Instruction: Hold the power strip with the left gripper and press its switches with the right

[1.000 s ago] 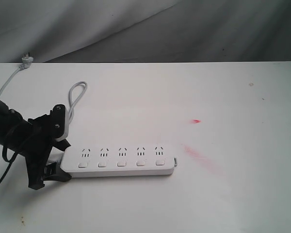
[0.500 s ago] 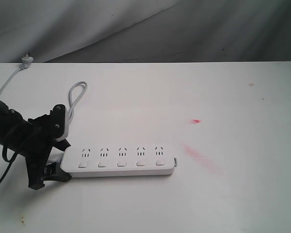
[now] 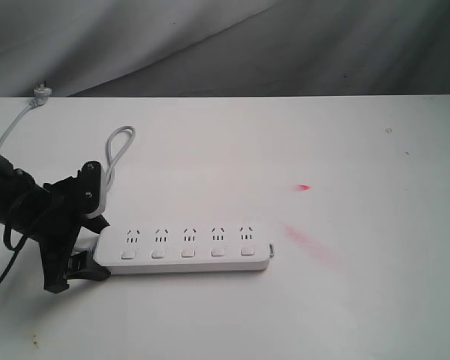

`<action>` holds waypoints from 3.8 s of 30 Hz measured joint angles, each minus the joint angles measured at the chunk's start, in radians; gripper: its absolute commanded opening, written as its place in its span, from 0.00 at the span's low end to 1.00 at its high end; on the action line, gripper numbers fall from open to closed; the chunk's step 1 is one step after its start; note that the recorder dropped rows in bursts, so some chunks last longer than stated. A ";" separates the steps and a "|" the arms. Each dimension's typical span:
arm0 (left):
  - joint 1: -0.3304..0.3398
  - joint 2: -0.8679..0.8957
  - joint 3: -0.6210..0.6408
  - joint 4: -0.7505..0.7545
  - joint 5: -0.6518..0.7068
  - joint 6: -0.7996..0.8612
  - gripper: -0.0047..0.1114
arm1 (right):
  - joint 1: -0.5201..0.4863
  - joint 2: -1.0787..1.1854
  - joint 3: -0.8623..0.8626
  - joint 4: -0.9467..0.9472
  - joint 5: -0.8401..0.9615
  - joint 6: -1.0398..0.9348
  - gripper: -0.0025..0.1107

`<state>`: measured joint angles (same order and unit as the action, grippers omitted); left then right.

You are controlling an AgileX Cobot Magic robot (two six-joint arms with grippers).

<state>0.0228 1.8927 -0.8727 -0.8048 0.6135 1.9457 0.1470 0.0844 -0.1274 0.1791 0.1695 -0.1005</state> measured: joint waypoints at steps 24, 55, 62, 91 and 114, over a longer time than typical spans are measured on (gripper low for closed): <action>0.000 0.000 0.000 0.000 0.000 0.000 0.45 | 0.026 0.682 -0.492 -0.109 0.020 -0.034 0.02; 0.000 0.000 0.000 0.000 0.000 0.000 0.45 | 0.411 1.668 -1.302 0.317 0.593 -0.594 0.02; 0.000 0.000 0.000 0.000 0.000 0.000 0.45 | 0.465 1.804 -1.353 0.374 0.615 -0.738 0.02; 0.000 0.000 0.000 -0.002 0.000 0.000 0.45 | 0.552 2.026 -1.390 0.552 0.450 -0.966 0.43; 0.000 0.000 0.000 -0.002 -0.002 0.000 0.45 | 0.611 2.092 -1.390 0.615 0.363 -1.269 0.49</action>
<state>0.0228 1.8927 -0.8727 -0.8073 0.6114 1.9457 0.7579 2.1767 -1.5176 0.7939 0.5330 -1.3690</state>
